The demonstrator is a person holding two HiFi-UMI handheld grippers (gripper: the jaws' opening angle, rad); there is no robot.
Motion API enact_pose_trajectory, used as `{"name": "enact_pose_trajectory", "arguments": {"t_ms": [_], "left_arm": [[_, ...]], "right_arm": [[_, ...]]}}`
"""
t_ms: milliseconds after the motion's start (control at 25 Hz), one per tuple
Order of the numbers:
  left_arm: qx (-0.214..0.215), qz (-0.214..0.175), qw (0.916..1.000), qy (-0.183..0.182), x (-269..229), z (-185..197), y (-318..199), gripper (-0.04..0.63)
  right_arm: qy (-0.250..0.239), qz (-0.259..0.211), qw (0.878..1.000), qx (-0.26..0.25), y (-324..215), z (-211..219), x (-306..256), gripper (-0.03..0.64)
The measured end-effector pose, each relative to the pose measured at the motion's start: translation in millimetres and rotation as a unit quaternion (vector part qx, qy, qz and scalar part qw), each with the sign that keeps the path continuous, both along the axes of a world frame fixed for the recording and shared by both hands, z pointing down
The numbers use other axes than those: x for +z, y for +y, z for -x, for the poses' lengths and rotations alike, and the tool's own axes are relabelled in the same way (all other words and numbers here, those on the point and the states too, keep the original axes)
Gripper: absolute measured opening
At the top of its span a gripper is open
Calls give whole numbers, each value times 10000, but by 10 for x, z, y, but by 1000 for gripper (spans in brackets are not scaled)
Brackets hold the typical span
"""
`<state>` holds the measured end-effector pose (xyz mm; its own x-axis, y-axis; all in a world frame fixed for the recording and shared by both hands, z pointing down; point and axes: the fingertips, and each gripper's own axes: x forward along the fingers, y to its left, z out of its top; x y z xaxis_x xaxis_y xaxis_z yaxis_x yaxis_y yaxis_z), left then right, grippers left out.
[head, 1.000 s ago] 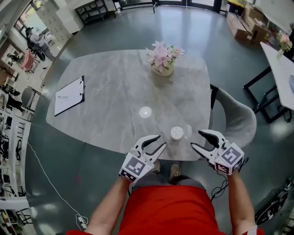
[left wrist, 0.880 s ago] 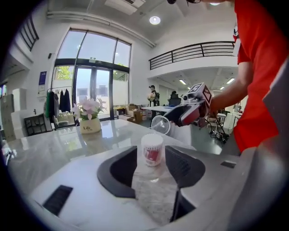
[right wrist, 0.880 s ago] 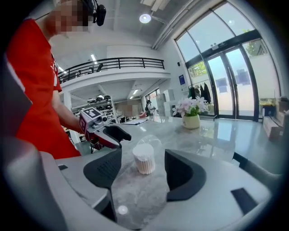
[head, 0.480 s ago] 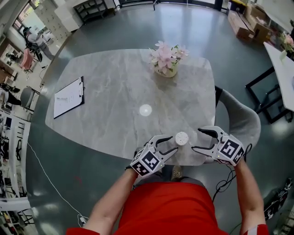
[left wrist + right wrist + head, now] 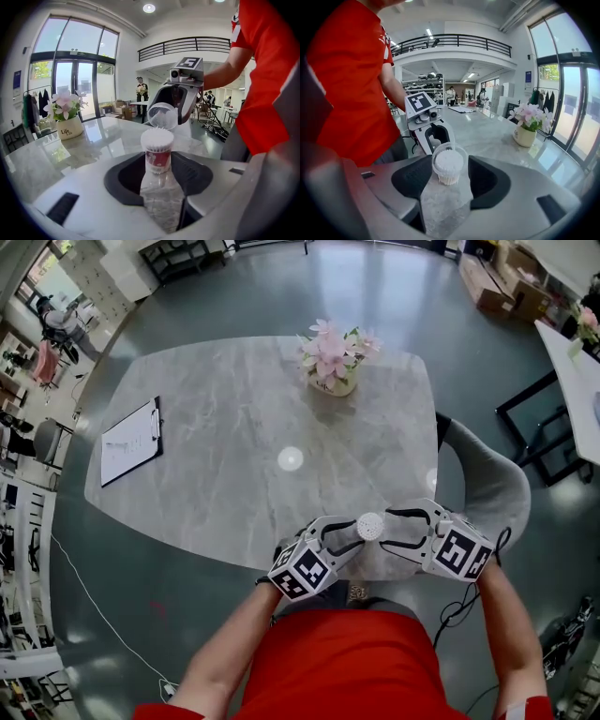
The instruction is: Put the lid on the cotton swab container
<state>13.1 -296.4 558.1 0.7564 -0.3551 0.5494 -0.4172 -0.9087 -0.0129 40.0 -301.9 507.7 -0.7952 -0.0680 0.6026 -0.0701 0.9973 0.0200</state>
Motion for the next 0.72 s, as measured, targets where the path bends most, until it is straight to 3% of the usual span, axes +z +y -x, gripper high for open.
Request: {"name": "enact_pose_trajectory", "arguments": {"t_ms": [200, 480, 560, 720], "left_arm": [[85, -24, 9999, 54, -3, -54, -6, 204], [151, -26, 9998, 143, -20, -65, -1, 204], [186, -19, 9997, 156, -12, -68, -2, 206], [231, -2, 9995, 205, -6, -81, 6, 204]], "right_arm": [[445, -149, 9989, 55, 5, 159, 86, 229], [839, -118, 9950, 531, -16, 254, 175, 234], [732, 145, 9941, 784, -36, 260, 177, 285], [63, 1067, 9833, 1475, -116, 250, 128, 285]]}}
